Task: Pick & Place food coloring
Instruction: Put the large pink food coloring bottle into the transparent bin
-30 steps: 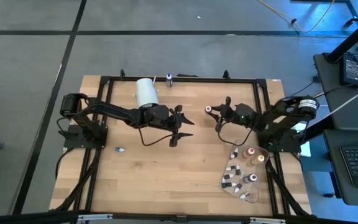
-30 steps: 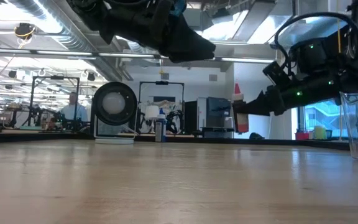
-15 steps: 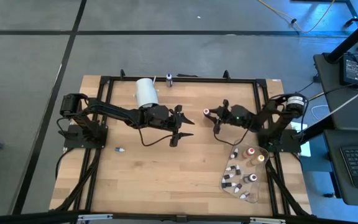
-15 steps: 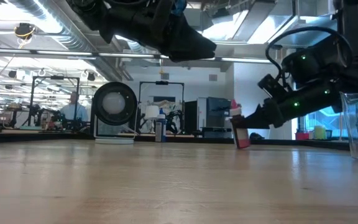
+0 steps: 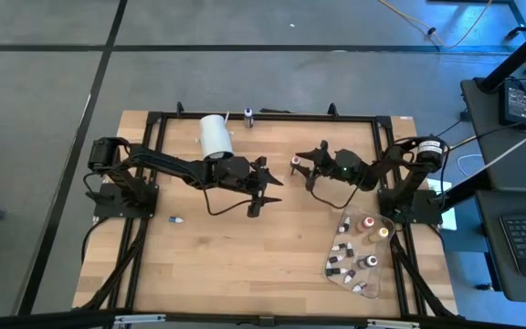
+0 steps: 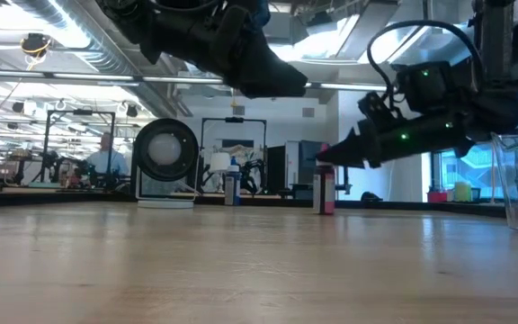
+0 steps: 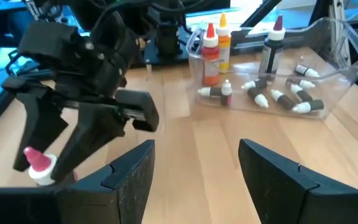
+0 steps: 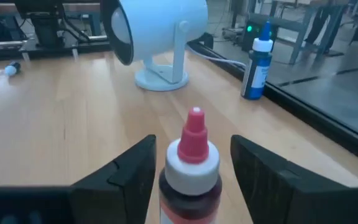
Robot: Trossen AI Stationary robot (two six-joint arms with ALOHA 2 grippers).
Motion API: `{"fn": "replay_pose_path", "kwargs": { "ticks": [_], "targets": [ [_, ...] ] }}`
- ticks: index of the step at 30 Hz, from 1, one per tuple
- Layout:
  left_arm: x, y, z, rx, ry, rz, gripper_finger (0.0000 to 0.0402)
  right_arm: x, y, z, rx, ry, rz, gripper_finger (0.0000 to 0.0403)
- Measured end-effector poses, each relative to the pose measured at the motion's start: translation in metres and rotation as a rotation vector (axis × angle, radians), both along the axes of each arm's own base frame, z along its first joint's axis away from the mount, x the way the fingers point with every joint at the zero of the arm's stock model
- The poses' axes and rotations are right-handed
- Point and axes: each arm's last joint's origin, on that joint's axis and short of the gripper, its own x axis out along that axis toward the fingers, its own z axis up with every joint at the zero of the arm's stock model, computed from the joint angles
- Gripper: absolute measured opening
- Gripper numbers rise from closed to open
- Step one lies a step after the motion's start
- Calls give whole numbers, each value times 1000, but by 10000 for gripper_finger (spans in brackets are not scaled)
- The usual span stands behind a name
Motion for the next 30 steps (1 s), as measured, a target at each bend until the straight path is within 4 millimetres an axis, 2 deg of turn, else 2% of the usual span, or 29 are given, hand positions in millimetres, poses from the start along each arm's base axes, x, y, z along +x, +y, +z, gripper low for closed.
{"fn": "replay_pose_path", "kwargs": {
  "ticks": [4,10,16,19,24,30],
  "targets": [
    [-1,0,-3,-21,37,7,227,1,0,3,-26,-17,3,213],
    [-4,0,-9,-60,100,23,228,1,-1,12,30,-96,-13,217],
    [-4,-4,-9,-31,97,-1,227,-3,1,43,32,-241,-10,218],
    [-3,-7,-8,-28,95,-9,226,-4,4,60,25,-268,69,218],
    [-3,-7,-8,-28,95,-12,230,7,1,84,99,-91,87,218],
    [-3,-8,-8,-36,95,-9,227,23,-5,127,205,183,60,218]
  ]
}}
